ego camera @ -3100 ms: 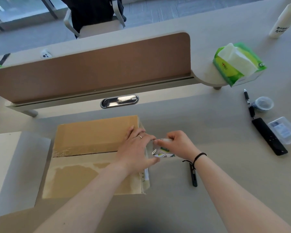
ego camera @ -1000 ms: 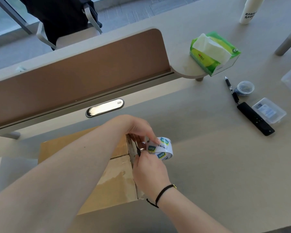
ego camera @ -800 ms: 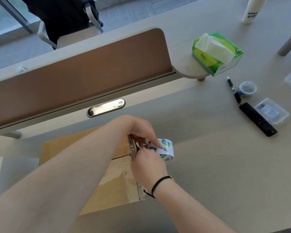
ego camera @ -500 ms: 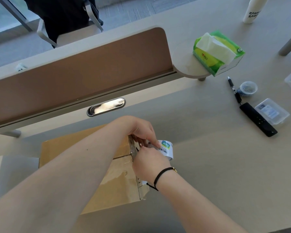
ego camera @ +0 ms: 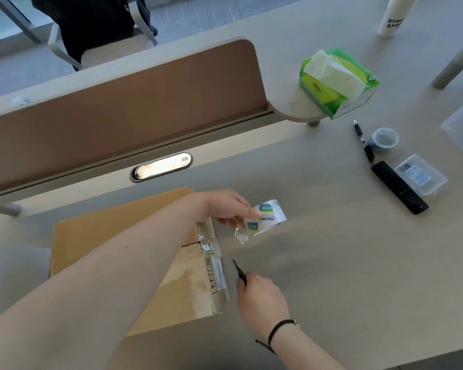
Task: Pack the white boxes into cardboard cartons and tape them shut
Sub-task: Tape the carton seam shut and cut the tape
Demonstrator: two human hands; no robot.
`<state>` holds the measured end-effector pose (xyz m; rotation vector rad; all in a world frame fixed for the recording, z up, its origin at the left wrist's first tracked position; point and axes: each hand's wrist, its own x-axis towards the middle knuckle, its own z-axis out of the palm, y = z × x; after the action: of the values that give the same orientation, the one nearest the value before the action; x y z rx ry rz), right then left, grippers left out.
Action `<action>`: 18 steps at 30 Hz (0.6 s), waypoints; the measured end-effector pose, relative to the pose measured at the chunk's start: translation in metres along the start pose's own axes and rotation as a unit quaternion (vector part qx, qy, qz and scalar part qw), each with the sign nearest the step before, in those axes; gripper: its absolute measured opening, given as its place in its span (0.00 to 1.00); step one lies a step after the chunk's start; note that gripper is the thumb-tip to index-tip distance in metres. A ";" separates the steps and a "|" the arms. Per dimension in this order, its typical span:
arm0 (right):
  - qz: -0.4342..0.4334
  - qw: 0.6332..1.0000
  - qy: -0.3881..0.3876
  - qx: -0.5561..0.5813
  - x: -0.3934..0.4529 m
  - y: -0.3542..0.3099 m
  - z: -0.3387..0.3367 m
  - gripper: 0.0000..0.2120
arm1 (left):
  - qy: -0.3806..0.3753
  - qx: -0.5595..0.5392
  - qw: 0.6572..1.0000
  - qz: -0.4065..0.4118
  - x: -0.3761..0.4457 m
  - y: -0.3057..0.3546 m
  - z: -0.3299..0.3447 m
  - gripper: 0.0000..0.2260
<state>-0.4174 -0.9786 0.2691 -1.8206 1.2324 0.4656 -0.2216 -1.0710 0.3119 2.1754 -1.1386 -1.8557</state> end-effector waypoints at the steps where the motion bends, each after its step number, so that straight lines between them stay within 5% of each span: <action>1: 0.005 1.000 0.011 -0.001 0.009 0.008 0.000 0.14 | 0.010 -0.023 1.000 0.006 -0.002 0.001 -0.002 0.14; 12: -0.001 0.982 0.069 -0.176 0.050 0.029 -0.019 0.17 | 0.084 -0.196 0.973 0.084 -0.036 -0.007 -0.012 0.12; 18: -0.047 0.986 0.139 -0.075 0.039 0.000 -0.021 0.12 | 0.120 -0.248 0.955 0.111 -0.053 -0.008 -0.017 0.03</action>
<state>-0.4032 -1.0174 0.2534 -2.1178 1.3181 0.2617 -0.2031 -1.0429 0.3564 1.8372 -0.7312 -1.5227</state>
